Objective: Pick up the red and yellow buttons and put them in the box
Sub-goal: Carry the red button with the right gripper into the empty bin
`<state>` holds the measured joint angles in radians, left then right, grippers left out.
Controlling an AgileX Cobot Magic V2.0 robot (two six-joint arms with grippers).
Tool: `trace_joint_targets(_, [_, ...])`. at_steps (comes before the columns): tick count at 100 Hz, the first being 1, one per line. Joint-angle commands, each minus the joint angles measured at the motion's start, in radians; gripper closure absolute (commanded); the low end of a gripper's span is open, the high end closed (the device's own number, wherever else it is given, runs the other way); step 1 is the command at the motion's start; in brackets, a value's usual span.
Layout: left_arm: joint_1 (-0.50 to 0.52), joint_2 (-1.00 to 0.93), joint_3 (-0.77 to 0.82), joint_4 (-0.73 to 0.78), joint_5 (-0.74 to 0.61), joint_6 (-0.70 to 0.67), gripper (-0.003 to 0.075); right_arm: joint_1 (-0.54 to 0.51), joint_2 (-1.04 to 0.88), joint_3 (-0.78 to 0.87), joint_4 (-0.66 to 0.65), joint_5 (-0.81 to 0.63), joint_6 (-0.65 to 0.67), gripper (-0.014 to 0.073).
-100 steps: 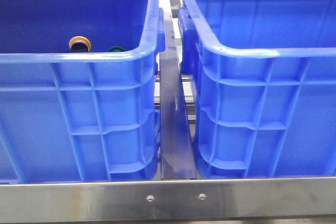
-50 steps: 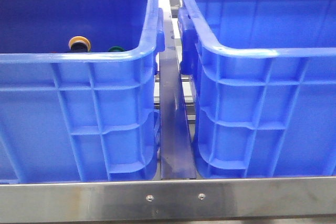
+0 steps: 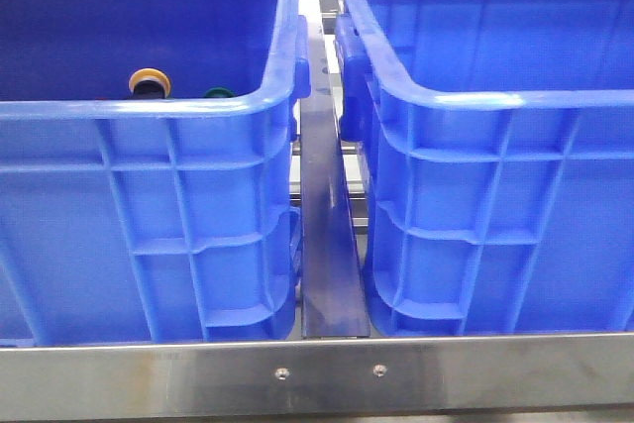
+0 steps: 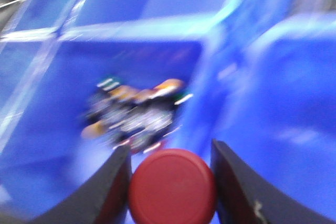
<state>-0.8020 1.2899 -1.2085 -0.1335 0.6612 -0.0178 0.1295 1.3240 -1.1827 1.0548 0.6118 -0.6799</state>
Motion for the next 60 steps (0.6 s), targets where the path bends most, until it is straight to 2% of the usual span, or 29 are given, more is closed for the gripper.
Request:
trace_joint_targets(1, [-0.008, -0.029, -0.03, -0.016, -0.068, -0.002, 0.022, -0.013, -0.034, -0.001, 0.013, -0.118, -0.112, 0.0317])
trace_joint_targets(15, [-0.008, -0.029, -0.03, -0.019, -0.068, -0.002, 0.022, -0.011, -0.029, 0.086, 0.009, -0.297, -0.216, 0.0319])
trace_joint_targets(34, [-0.008, -0.029, -0.03, -0.02, -0.068, -0.002, 0.022, -0.011, 0.018, 0.173, 0.009, -0.542, -0.26, 0.0319])
trace_joint_targets(60, [-0.008, -0.029, -0.03, -0.039, -0.068, -0.002, 0.022, -0.011, 0.166, 0.153, 0.009, -0.695, -0.26, 0.0319])
